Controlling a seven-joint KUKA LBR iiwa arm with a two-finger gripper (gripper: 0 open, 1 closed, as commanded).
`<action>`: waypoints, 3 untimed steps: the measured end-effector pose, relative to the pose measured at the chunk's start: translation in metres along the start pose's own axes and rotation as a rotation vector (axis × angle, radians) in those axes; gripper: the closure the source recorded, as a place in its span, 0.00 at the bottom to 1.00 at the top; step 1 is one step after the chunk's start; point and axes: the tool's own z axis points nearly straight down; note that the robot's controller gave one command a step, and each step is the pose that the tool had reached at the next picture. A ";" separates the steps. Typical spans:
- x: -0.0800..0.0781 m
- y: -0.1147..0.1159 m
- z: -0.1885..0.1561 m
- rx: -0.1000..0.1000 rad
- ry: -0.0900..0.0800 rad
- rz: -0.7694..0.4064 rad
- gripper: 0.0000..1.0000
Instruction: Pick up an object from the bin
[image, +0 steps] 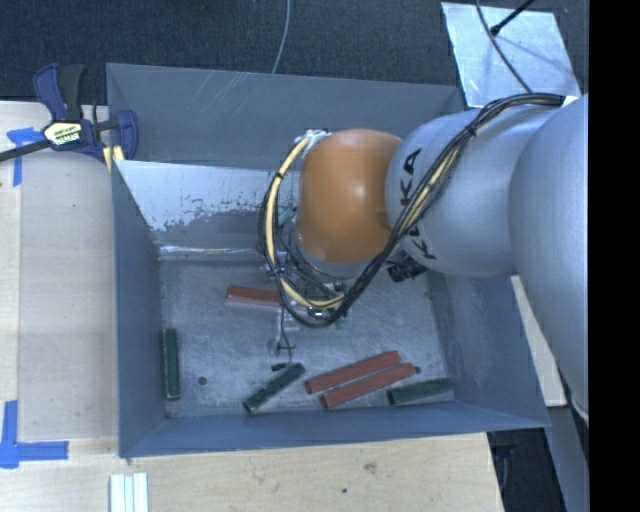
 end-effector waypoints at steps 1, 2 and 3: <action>-0.002 0.000 -0.005 -0.001 -0.008 0.003 0.00; -0.042 0.003 0.038 -0.003 -0.014 0.094 0.00; -0.050 -0.001 0.039 0.000 -0.006 0.053 0.00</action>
Offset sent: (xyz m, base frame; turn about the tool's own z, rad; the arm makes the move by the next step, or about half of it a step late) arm 0.0571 0.0050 -0.0630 0.1365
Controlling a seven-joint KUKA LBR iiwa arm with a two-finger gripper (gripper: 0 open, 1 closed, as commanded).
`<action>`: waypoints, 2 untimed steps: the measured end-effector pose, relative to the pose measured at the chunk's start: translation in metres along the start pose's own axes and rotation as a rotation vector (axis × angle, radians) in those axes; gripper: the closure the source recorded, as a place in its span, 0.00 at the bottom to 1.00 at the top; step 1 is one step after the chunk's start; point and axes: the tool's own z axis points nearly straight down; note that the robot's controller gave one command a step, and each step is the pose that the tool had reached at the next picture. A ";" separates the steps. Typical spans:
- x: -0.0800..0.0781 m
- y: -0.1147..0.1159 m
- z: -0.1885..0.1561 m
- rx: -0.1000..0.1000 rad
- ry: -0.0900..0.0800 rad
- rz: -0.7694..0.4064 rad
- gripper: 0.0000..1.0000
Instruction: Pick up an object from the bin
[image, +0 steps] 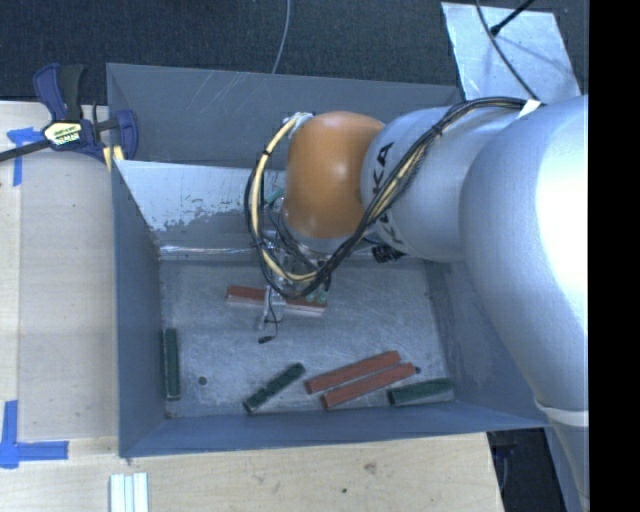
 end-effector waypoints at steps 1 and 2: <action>-0.015 -0.021 -0.007 -0.002 -0.005 0.070 0.00; -0.003 -0.009 0.025 -0.001 0.000 0.080 0.00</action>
Offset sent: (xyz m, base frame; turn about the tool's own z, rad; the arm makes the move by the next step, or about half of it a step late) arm 0.0026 -0.0091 -0.0240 0.0817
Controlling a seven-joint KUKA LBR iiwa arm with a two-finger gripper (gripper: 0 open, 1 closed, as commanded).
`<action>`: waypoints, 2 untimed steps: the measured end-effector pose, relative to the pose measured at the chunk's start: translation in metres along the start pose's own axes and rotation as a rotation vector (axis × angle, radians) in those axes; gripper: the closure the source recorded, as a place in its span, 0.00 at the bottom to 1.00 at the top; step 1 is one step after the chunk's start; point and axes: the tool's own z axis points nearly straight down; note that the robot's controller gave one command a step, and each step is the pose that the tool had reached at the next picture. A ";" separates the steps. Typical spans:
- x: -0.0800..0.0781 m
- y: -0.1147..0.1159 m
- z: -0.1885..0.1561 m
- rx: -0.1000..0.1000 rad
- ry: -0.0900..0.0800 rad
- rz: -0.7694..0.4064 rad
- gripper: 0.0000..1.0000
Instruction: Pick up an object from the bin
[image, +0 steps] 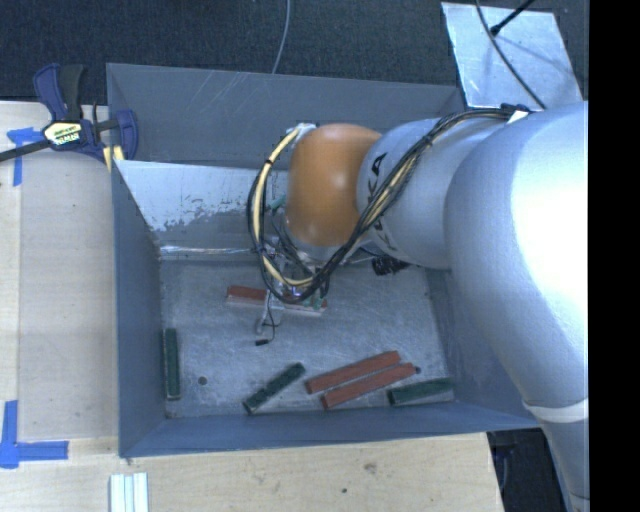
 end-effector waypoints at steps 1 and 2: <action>-0.002 0.000 -0.003 -0.002 -0.006 0.005 1.00; -0.002 0.000 -0.003 -0.002 -0.006 0.005 1.00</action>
Offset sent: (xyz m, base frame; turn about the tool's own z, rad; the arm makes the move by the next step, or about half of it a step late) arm 0.0000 0.0000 0.0000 0.0000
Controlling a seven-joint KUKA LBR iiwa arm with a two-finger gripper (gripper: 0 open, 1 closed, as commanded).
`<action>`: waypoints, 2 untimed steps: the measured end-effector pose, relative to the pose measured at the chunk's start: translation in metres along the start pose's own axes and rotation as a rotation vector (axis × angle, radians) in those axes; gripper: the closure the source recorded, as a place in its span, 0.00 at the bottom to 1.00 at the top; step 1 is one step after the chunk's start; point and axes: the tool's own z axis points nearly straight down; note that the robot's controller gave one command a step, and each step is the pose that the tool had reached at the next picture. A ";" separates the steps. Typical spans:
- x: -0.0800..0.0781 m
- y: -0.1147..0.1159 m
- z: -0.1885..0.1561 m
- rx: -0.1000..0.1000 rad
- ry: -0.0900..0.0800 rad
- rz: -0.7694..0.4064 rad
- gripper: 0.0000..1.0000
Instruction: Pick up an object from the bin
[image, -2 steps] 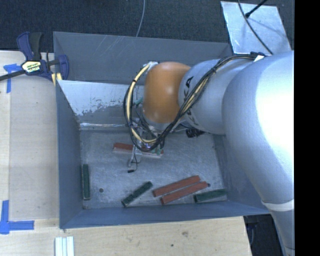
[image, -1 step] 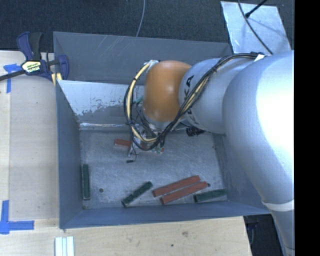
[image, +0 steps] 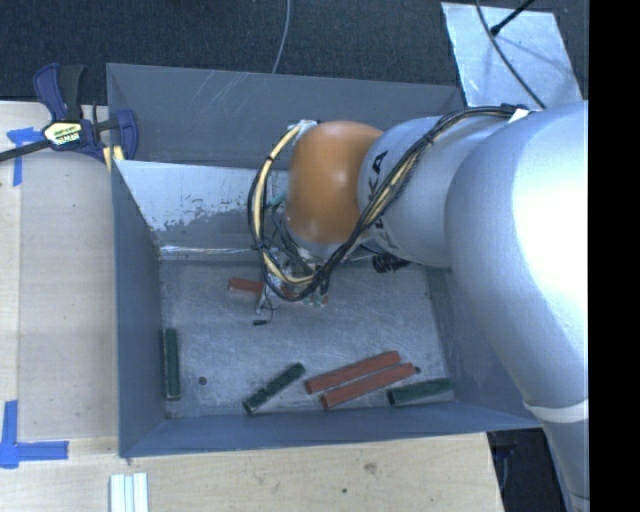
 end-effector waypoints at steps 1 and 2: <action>0.001 0.000 -0.003 0.002 0.005 0.000 1.00; 0.003 -0.001 -0.023 0.004 0.013 0.001 1.00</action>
Offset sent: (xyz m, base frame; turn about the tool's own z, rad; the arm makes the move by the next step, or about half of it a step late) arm 0.0000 -0.0001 0.0553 0.0000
